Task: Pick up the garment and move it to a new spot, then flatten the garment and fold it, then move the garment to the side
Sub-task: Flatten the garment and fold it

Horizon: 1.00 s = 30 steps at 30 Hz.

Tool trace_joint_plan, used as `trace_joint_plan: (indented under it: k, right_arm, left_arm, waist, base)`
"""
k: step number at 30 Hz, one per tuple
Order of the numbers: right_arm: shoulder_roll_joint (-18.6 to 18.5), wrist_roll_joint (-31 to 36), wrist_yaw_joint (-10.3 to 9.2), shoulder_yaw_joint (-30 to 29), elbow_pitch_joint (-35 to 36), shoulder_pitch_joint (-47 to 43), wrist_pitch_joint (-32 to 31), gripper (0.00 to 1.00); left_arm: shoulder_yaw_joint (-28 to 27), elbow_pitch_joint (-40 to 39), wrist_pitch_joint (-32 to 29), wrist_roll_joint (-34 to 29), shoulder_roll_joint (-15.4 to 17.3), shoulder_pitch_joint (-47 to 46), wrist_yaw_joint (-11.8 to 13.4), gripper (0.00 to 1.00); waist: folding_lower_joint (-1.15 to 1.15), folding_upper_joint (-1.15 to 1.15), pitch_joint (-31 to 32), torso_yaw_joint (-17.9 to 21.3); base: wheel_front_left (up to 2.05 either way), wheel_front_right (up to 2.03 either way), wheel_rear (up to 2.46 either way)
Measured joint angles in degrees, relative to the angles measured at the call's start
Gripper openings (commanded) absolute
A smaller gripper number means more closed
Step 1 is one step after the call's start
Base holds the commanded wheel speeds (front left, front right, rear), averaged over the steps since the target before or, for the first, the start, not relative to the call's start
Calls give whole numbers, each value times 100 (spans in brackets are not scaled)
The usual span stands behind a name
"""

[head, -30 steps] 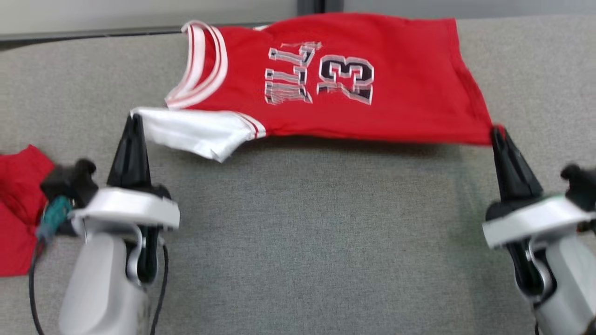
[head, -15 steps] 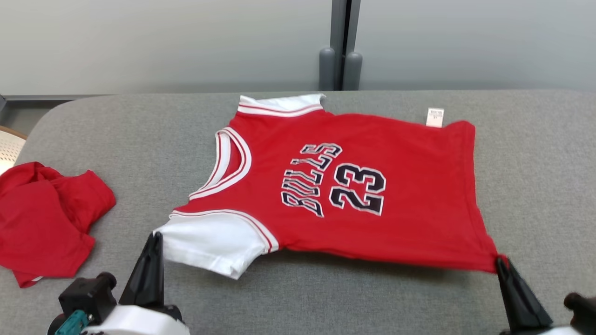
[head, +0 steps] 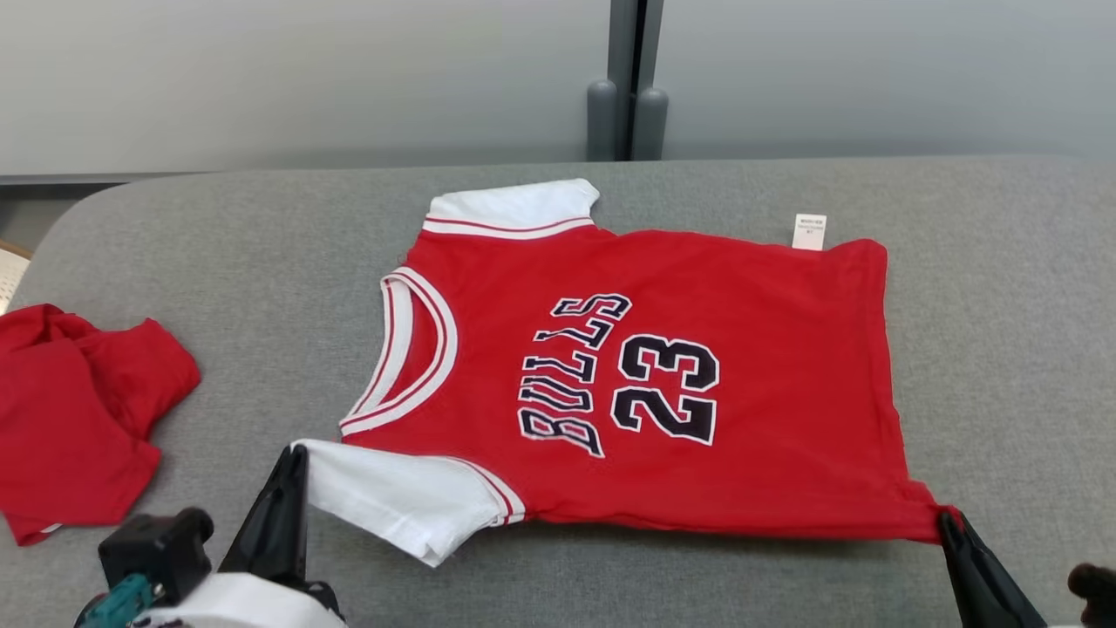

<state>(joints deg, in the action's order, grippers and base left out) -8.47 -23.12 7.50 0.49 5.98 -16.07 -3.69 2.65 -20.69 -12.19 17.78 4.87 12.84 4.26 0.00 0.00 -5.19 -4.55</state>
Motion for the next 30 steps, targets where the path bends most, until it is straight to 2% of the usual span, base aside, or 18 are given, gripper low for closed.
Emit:
trace_joint_plan:
  k: [4,6,13,19,20,21,22,25,30]
  right_arm:
    - [15,-45,0,7,-144,309,-272,0]
    - [1,-53,0,20,-335,672,-346,0]
    - [-68,-99,0,190,-861,1612,-222,0]
    - [-165,-151,0,413,-1265,2189,-20,0]
    - [-171,-157,0,457,-1296,2249,56,15]
    - [-187,-162,-1,523,-1334,2312,105,76]
    - [-203,-175,0,600,-1355,2360,214,100]
    - [-232,-158,0,711,-1344,2475,635,100]
    - [-355,151,0,549,-1257,2485,1312,100]
  left_arm:
    - [13,443,-141,178,58,-419,-129,0]
    - [25,932,-199,294,134,-901,-266,0]
    - [-140,2325,-48,677,154,-2180,-526,0]
    - [-149,3101,119,781,186,-2939,-701,0]
    - [-149,3209,170,798,188,-3000,-720,36]
    - [-149,3326,191,801,188,-3059,-722,100]
    - [-146,3448,189,820,187,-3105,-726,100]
    - [-197,3524,681,825,164,-3104,-754,100]
    - [-191,3382,2124,326,136,-2947,-617,100]
  waist:
    - [0,0,-227,90]
    - [0,0,-461,159]
    - [0,0,-1062,284]
    - [0,0,-1350,387]
    - [0,0,-1379,395]
    - [0,0,-1406,400]
    - [0,0,-1429,403]
    - [0,0,-1462,430]
    - [0,0,-1370,409]
  base:
    - [0,0,0]
    - [0,0,0]
    - [0,0,0]
    - [0,0,0]
    - [0,0,0]
    - [0,0,0]
    - [0,0,0]
    - [0,0,0]
    - [0,0,0]
